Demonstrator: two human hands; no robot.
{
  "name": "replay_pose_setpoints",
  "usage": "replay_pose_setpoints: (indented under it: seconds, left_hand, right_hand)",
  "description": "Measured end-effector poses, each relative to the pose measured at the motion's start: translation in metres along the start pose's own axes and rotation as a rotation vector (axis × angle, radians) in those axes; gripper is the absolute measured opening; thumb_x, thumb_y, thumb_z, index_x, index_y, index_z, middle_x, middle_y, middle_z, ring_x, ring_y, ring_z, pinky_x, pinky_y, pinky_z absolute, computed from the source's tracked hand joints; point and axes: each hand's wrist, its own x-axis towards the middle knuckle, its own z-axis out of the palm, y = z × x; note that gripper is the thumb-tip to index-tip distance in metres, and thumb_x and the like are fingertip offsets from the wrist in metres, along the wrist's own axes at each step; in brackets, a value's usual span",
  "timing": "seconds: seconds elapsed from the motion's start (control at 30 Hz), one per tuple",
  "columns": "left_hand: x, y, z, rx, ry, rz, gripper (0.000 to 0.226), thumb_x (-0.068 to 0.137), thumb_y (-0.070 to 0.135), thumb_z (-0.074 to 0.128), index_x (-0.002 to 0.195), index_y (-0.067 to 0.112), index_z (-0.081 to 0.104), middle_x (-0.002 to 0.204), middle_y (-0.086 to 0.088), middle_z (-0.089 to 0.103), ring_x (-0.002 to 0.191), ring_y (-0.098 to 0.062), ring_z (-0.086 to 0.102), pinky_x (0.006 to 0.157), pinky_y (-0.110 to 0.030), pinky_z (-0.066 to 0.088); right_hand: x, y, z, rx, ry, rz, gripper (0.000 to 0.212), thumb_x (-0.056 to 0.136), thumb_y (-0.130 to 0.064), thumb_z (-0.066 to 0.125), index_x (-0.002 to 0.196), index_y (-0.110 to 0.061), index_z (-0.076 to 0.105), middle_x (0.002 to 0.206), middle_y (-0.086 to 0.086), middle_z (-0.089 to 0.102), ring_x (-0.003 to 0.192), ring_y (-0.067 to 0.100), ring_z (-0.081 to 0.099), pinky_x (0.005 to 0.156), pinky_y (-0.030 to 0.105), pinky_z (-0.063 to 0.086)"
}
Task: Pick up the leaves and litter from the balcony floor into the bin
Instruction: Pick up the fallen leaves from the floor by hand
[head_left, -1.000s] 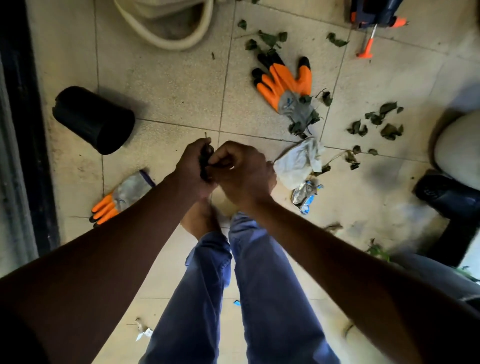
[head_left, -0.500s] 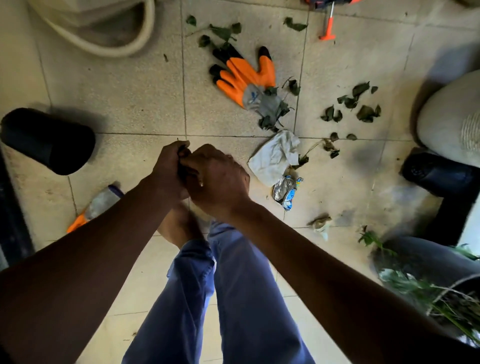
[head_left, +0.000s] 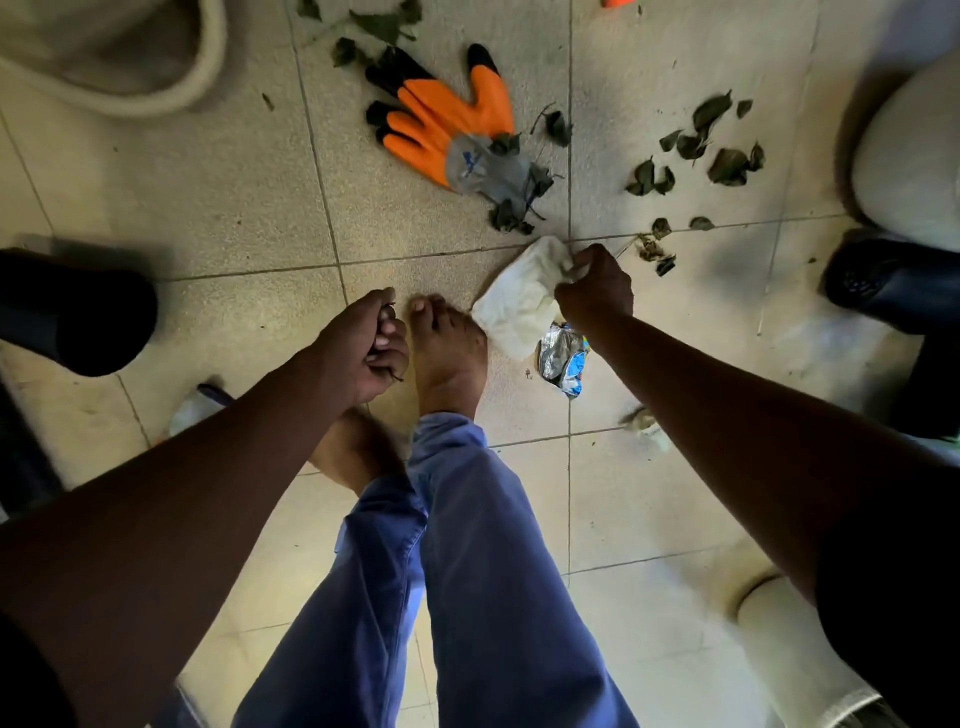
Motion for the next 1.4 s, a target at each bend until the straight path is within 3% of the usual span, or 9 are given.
replay_pose_setpoints:
  seconds: [0.1,0.23,0.33,0.5,0.73,1.0,1.23,1.33,1.4]
  left_hand:
    - [-0.002,0.004,-0.002,-0.009,-0.072,0.017,0.044,0.101,0.032,0.053,0.060,0.024,0.039,0.050,0.009,0.031,0.035,-0.002,0.025,0.030,-0.015,0.015]
    - [-0.008,0.029,-0.013,-0.083,-0.383,0.028,0.050,0.101,0.035,0.049,0.053,0.024,0.039,0.049,0.010,0.030,0.035,-0.003,0.027,0.033,-0.014,0.014]
    - [-0.012,0.054,-0.020,-0.109,-0.603,-0.018,0.047,0.101,0.037,0.049,0.056,0.025,0.040,0.051,0.011,0.031,0.038,-0.003,0.026,0.036,-0.015,0.013]
    - [-0.019,0.079,-0.021,-0.044,-0.567,-0.050,0.052,0.103,0.039,0.044,0.054,0.024,0.042,0.050,0.010,0.030,0.039,-0.003,0.020,0.035,-0.015,0.014]
    - [-0.018,0.077,-0.016,0.043,-0.306,0.005,0.051,0.101,0.036,0.047,0.053,0.025,0.036,0.049,0.010,0.028,0.034,-0.004,0.028,0.033,-0.015,0.012]
    - [-0.011,0.059,-0.031,0.089,-0.222,0.007,0.046,0.098,0.035,0.055,0.058,0.024,0.036,0.053,0.011,0.029,0.037,-0.002,0.026,0.029,-0.015,0.017]
    - [-0.013,0.037,-0.028,0.064,-0.148,0.012,0.044,0.099,0.034,0.056,0.061,0.024,0.035,0.054,0.010,0.030,0.039,-0.001,0.026,0.029,-0.015,0.018]
    - [-0.010,0.032,-0.018,0.029,-0.106,0.048,0.044,0.100,0.034,0.055,0.062,0.023,0.036,0.056,0.009,0.032,0.041,-0.003,0.027,0.033,-0.015,0.017]
    - [-0.006,0.028,-0.009,0.016,-0.115,0.055,0.044,0.101,0.037,0.053,0.062,0.023,0.037,0.057,0.008,0.033,0.044,-0.004,0.029,0.035,-0.016,0.018]
  right_hand:
    - [-0.003,-0.012,-0.006,0.380,-0.030,0.156,0.010,0.075,-0.020,0.066,0.085,-0.019,0.070,0.081,0.004,0.070,0.072,0.023,0.060,0.066,0.029,0.049]
    - [-0.027,-0.048,-0.011,0.891,-0.570,0.273,0.011,0.083,-0.010,0.059,0.077,-0.019,0.063,0.066,-0.003,0.056,0.058,0.013,0.053,0.056,0.023,0.043]
    - [-0.052,-0.077,0.003,0.830,-0.863,0.158,0.008,0.088,-0.010,0.058,0.088,-0.015,0.064,0.069,-0.001,0.062,0.059,0.012,0.058,0.062,0.026,0.048]
    - [-0.063,-0.106,0.044,0.393,-0.627,-0.113,0.033,0.081,-0.002,0.066,0.112,-0.011,0.073,0.092,0.008,0.072,0.079,0.021,0.068,0.075,0.031,0.056]
    - [-0.014,-0.071,0.040,-0.293,0.390,-0.394,0.045,0.083,-0.018,0.063,0.126,-0.024,0.051,0.120,0.011,0.050,0.108,0.033,0.049,0.073,0.041,0.047]
    - [0.004,-0.064,0.041,-0.484,0.221,-0.549,0.056,0.089,-0.002,0.055,0.136,-0.027,0.040,0.131,0.017,0.039,0.102,0.037,0.054,0.062,0.040,0.044]
    - [-0.005,-0.044,0.036,0.052,0.228,-0.261,0.017,0.085,-0.008,0.062,0.086,-0.024,0.068,0.091,0.005,0.072,0.082,0.030,0.069,0.065,0.028,0.047]
    - [-0.036,-0.052,0.034,0.435,0.019,-0.227,0.015,0.070,-0.015,0.078,0.067,-0.026,0.068,0.070,0.001,0.074,0.064,0.024,0.074,0.064,0.050,0.061]
    - [-0.073,-0.069,0.031,0.553,-0.114,-0.303,0.020,0.067,-0.011,0.083,0.064,-0.025,0.069,0.065,-0.002,0.072,0.063,0.016,0.072,0.065,0.043,0.061]
